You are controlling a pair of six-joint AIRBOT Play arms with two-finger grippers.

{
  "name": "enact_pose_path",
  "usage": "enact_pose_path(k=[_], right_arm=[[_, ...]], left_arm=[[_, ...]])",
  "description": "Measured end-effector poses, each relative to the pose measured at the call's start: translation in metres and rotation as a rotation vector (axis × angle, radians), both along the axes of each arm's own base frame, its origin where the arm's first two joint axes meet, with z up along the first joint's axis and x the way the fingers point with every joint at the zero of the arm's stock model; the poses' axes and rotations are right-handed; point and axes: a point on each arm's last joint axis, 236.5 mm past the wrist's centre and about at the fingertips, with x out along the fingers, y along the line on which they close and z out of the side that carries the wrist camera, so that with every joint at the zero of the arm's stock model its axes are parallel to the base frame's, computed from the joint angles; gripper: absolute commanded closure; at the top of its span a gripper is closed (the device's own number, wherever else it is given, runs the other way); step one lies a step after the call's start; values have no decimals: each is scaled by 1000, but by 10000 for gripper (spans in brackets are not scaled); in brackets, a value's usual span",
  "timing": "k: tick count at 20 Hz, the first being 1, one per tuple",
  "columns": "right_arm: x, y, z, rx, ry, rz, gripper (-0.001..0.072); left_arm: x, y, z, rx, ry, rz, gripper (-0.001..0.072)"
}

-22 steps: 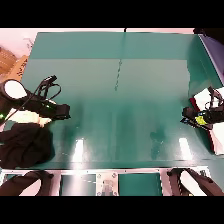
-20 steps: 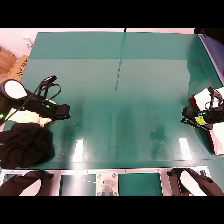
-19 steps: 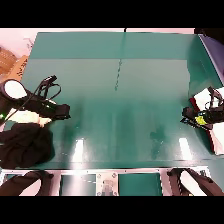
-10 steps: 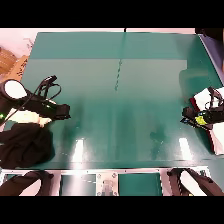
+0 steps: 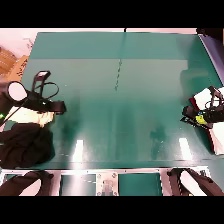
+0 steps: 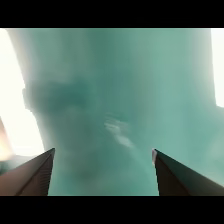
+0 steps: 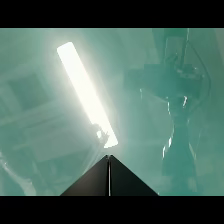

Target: Fold the shirts.

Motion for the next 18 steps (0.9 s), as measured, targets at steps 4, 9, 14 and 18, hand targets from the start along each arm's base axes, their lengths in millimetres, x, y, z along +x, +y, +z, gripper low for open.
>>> enact_pose_path(k=[4,9,14,18], right_arm=[[10,-5,2,-16,-42,-12,693],[17,-8,4,-28,-73,-21,693],[19,-8,4,-30,-80,-23,693],[22,-7,5,-23,-92,-26,693]], left_arm=[[30,79,2,214,-107,92,-13],[33,135,-42,299,-2,165,6],[21,147,-79,318,135,143,682],[43,140,-49,305,117,120,683]])
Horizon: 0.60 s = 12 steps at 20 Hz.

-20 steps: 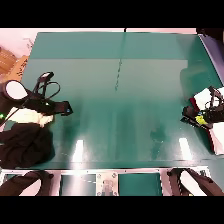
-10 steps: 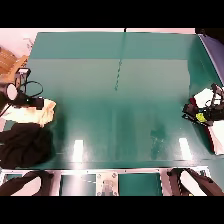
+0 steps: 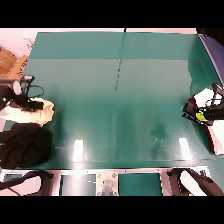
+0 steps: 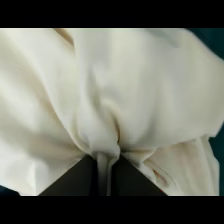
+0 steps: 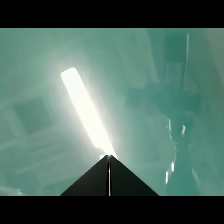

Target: Fold the shirts.

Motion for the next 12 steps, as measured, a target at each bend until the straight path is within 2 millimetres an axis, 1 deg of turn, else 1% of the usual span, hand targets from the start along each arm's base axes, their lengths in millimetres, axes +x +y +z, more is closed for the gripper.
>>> enact_pose_path(k=[1,3,4,5,6,7,8,9,10,12], right_arm=[[1,3,1,11,-5,2,693],[7,11,4,42,-33,16,693],[10,17,7,66,-51,26,692],[13,23,9,90,-68,36,692],[17,29,12,115,-86,49,692],[19,35,15,136,-103,61,692],[22,39,18,154,-117,71,692],[24,43,20,168,-129,81,692],[25,46,22,179,-139,90,692],[27,51,25,197,-153,99,692]], left_arm=[[14,-14,18,-27,-32,-24,683],[40,-58,59,-98,-104,-100,683],[51,-90,81,-144,-148,-157,683],[57,-124,101,-189,-181,-219,683],[60,-162,120,-237,-215,-292,683],[58,-197,136,-275,-242,-360,682],[52,-234,148,-318,-261,-430,682],[44,-266,156,-353,-268,-487,682],[33,-297,161,-389,-269,-544,682],[10,-347,164,-449,-253,-624,681]])
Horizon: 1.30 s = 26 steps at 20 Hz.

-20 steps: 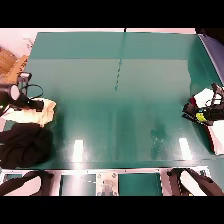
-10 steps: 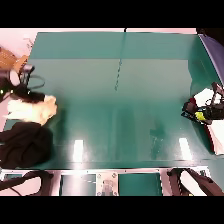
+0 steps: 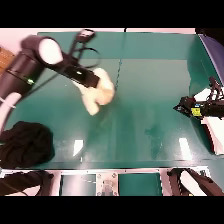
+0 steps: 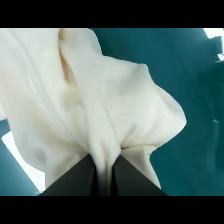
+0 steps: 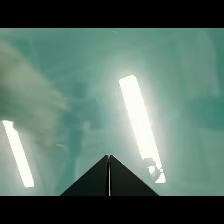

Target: Fold the shirts.

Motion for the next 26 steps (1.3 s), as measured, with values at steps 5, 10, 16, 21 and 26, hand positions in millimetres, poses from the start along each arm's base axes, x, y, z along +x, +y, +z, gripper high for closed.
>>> enact_pose_path(k=[5,10,16,21,26], right_arm=[[2,19,6,35,-27,64,635],[0,30,7,47,-29,107,209],[-8,38,-12,63,22,139,201],[-22,75,-62,76,118,228,202],[-36,122,-100,75,183,339,201]], left_arm=[[-44,-74,-21,-55,100,-121,17],[-38,-73,-15,-76,132,-87,17],[14,33,-20,-19,219,142,18],[47,78,-83,-105,292,320,18],[68,20,-152,-360,385,315,46]])
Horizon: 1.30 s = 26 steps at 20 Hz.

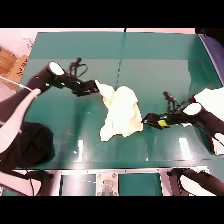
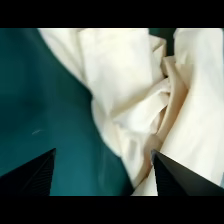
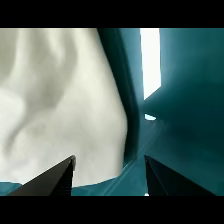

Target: Fold the shirts.

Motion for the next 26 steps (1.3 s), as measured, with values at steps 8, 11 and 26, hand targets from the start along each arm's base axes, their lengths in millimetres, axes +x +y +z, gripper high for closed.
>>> enact_pose_path(k=[8,11,26], right_arm=[[-1,35,-30,16,32,27,692],[11,29,-25,1,-7,42,693],[52,-46,187,-5,-498,-67,692]], left_arm=[[16,-54,-43,-166,-22,26,682],[28,-43,-24,-205,-35,9,684],[-42,34,184,-108,-297,-154,683]])
